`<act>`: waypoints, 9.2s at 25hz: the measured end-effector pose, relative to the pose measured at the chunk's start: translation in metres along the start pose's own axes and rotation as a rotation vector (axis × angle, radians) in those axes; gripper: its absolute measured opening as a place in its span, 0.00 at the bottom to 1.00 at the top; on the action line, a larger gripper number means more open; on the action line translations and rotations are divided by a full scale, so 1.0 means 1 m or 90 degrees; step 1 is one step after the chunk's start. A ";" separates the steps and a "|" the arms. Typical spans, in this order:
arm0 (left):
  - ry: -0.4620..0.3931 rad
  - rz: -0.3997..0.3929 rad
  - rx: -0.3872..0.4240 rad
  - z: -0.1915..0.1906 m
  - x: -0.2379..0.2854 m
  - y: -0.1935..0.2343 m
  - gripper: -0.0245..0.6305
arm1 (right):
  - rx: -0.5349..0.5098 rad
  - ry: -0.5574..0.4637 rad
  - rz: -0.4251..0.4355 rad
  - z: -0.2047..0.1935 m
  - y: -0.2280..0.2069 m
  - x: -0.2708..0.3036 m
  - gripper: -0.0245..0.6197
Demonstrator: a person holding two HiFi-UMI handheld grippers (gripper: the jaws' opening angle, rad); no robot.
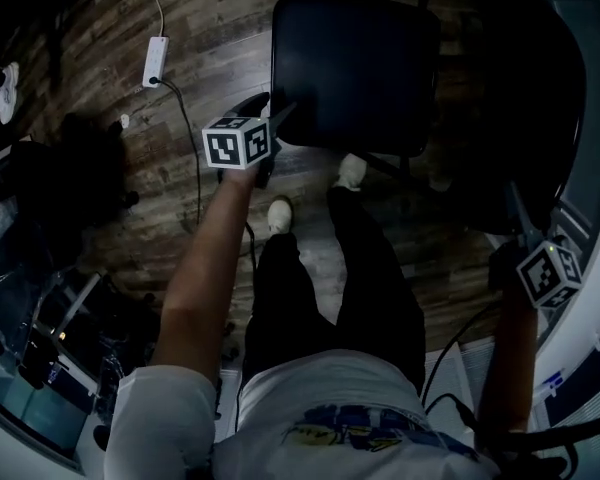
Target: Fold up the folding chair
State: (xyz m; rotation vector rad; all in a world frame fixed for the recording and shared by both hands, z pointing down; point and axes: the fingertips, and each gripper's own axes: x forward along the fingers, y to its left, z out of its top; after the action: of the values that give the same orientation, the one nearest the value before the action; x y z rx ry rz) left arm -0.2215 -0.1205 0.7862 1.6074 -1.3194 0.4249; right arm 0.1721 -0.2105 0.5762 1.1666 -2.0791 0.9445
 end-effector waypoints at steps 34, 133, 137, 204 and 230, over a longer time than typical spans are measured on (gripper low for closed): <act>0.040 -0.371 -0.286 -0.039 0.110 0.055 0.62 | -0.010 -0.086 0.016 0.011 0.018 -0.012 0.39; 0.257 -0.146 -0.124 0.109 0.056 -0.395 0.23 | -0.052 -0.110 -0.146 0.149 0.085 -0.106 0.13; 0.250 -0.138 -0.124 0.126 0.059 -0.405 0.23 | -0.047 -0.117 -0.139 0.168 0.074 -0.109 0.13; 0.005 -0.136 -0.075 0.234 0.120 -0.514 0.36 | -0.127 -0.129 0.084 0.262 -0.210 -0.084 0.16; -0.107 -0.298 0.322 0.237 -0.157 -0.465 0.26 | -0.089 -0.174 -0.159 0.154 -0.072 -0.238 0.20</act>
State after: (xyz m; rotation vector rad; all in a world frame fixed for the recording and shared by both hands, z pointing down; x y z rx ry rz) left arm 0.0662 -0.2625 0.3459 2.3476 -0.9454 0.3510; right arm 0.3233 -0.2463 0.3280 1.5054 -2.1019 0.5383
